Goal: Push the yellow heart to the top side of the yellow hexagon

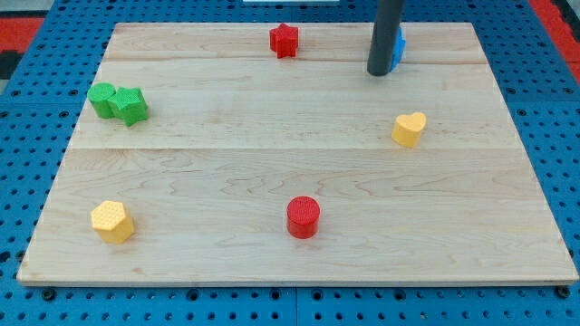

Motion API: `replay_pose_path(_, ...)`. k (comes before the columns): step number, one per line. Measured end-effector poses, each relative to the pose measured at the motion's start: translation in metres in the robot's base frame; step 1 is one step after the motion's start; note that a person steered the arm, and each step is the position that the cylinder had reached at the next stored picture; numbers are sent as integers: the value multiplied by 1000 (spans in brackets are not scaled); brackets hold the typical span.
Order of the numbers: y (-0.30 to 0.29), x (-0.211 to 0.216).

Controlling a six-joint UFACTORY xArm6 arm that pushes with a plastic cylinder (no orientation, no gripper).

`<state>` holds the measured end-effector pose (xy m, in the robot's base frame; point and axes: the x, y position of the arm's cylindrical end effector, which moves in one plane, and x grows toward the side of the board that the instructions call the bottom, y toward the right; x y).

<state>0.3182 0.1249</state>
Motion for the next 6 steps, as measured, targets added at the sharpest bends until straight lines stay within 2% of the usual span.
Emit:
replay_pose_path(1, 54, 16)
replay_pose_path(2, 53, 76)
replay_pose_path(3, 1, 94)
replay_pose_path(5, 34, 117)
replay_pose_path(6, 21, 150)
